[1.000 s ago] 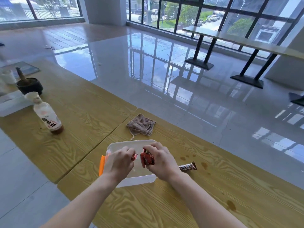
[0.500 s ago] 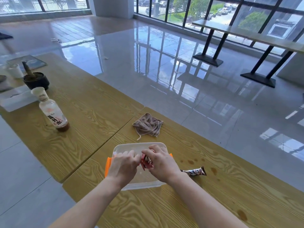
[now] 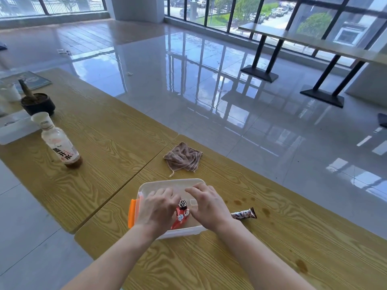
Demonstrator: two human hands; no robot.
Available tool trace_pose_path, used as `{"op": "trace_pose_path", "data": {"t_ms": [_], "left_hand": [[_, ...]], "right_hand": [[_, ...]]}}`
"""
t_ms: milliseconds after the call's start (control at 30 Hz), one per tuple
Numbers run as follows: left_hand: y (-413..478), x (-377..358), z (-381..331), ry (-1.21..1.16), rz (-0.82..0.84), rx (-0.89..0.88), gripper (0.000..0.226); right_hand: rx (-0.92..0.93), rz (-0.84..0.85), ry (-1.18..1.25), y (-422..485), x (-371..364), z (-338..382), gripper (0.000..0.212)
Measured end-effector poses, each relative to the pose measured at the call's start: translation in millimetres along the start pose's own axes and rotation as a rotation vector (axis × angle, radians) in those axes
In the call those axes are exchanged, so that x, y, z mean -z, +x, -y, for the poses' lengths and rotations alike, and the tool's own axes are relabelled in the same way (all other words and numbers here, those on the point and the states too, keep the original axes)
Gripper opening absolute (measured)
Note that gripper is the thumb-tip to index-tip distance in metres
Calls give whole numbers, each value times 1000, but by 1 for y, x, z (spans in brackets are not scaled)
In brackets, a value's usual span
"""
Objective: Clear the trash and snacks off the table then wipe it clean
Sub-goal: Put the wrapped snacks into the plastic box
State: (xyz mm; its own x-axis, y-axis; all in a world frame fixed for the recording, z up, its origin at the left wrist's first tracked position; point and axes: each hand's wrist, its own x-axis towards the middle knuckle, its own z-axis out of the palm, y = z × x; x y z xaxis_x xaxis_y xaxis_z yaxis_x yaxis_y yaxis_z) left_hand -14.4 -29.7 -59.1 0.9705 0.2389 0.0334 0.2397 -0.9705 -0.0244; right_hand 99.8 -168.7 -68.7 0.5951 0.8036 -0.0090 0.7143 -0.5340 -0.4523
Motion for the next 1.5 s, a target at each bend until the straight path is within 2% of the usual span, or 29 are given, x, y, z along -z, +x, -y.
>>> {"op": "trace_pose_path", "data": {"t_ms": [233, 333, 400, 533, 733, 867, 967, 1100, 1200, 1400, 1500], "left_hand": [[9, 17, -25, -146, -8, -40, 24], [19, 24, -47, -207, -66, -85, 32], [25, 26, -65, -235, -94, -127, 28], [30, 21, -108, -277, -114, -242, 19], [34, 3, -169, -226, 22, -377, 12], [37, -23, -185, -144, 125, -430, 20], [41, -49, -185, -107, 253, -412, 11], [48, -72, -184, -66, 292, -442, 22], [52, -80, -182, -45, 279, -491, 26], [53, -83, -179, 8, 347, -541, 20], [52, -80, -177, 35, 402, -551, 8]], "right_hand": [[-44, -75, 19, -24, 26, -15, 55], [-110, -125, 22, -39, 43, -36, 53], [-178, -132, 6, -49, 53, -56, 55], [-305, -88, -16, -66, 64, -100, 55], [-391, 36, -35, -76, 52, -148, 48], [-350, 97, -81, -68, 39, -165, 45], [-287, 150, -115, -59, 28, -170, 40], [-201, 209, -202, -50, 14, -171, 24], [-153, 233, -252, -46, 7, -173, 21], [-117, 243, -318, -44, 1, -178, 18], [-125, 246, -338, -46, -3, -181, 20]]}}
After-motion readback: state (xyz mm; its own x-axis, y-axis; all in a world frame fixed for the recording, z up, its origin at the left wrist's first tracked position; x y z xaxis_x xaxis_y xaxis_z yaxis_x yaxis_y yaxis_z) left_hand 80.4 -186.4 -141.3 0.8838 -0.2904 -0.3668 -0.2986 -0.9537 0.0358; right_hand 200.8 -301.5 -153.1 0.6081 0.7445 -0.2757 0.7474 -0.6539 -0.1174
